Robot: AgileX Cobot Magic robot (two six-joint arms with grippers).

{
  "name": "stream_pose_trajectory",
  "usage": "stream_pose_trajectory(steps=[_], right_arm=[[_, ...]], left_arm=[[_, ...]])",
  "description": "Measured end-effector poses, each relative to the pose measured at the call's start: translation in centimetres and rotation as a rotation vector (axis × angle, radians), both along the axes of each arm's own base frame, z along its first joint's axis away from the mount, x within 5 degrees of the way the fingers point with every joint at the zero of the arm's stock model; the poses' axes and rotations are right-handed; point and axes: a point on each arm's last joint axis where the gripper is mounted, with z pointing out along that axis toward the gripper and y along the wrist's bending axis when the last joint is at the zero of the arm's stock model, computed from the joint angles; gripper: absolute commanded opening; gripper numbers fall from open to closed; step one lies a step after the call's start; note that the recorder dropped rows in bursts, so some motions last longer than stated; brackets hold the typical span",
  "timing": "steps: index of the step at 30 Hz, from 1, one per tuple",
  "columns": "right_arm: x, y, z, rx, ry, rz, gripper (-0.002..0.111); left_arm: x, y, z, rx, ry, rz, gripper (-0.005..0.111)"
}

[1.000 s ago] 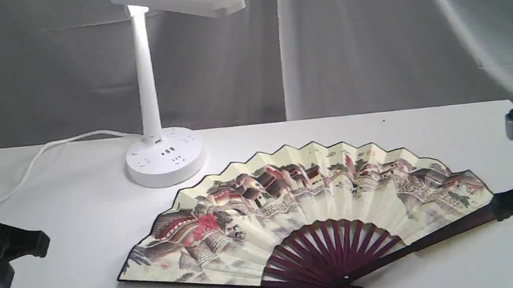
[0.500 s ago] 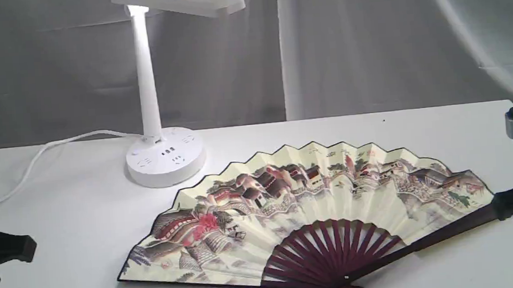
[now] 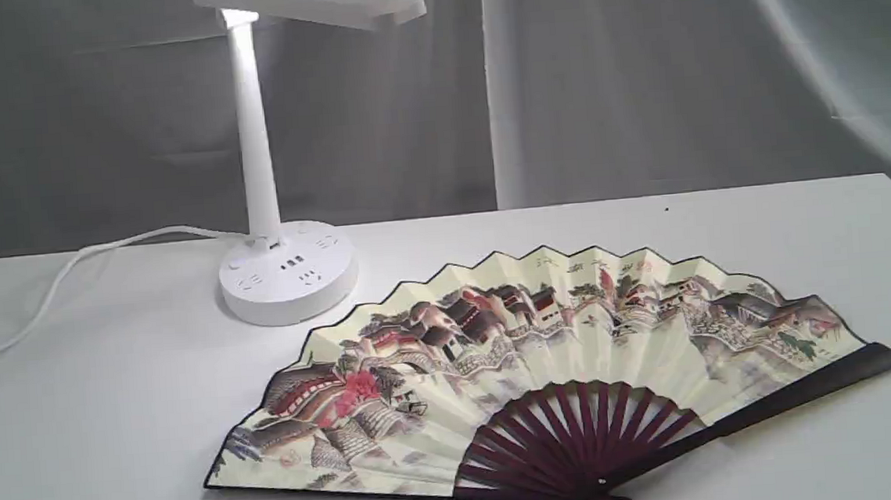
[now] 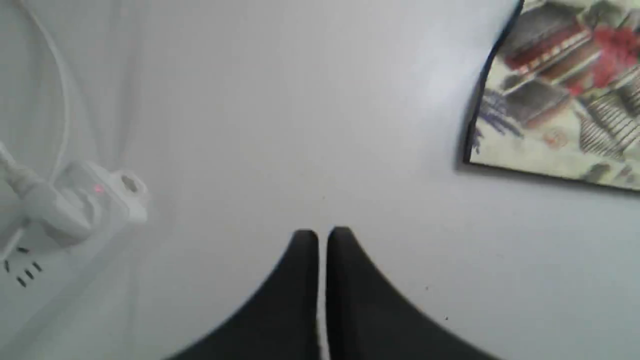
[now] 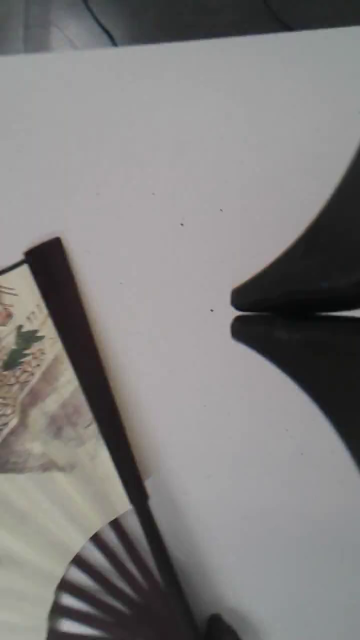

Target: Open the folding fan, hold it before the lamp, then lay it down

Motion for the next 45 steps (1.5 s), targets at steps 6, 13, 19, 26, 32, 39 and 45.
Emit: stream_pose_trajectory(steps=[6,13,19,26,32,39,45], right_arm=[[-4.7,0.1,4.7,-0.021,-0.221,0.000,0.000],[-11.6,0.3,8.6,-0.045,-0.478,-0.003,0.000],[-17.6,0.5,10.1,-0.053,-0.649,-0.009,0.000],[-23.0,0.2,9.9,-0.110,-0.733,-0.039,0.000],[-27.3,0.0,9.1,-0.141,-0.813,-0.063,0.000],[-31.2,0.0,8.0,-0.152,-0.923,-0.083,0.000],[-32.4,-0.3,7.5,-0.179,-0.934,-0.111,0.000]], left_arm=[[-4.5,0.0,4.5,0.000,-0.220,0.000,0.000],[-10.3,0.0,7.9,0.001,-0.437,-0.001,0.000],[-15.3,0.0,9.6,0.001,-0.597,-0.002,0.000],[-21.7,0.2,10.0,0.025,-0.765,0.006,0.000],[-26.3,0.3,9.5,0.044,-0.891,0.016,0.000],[-30.3,0.4,8.7,0.059,-1.036,0.028,0.000],[-30.6,0.7,8.6,0.061,-1.028,0.064,0.000]])
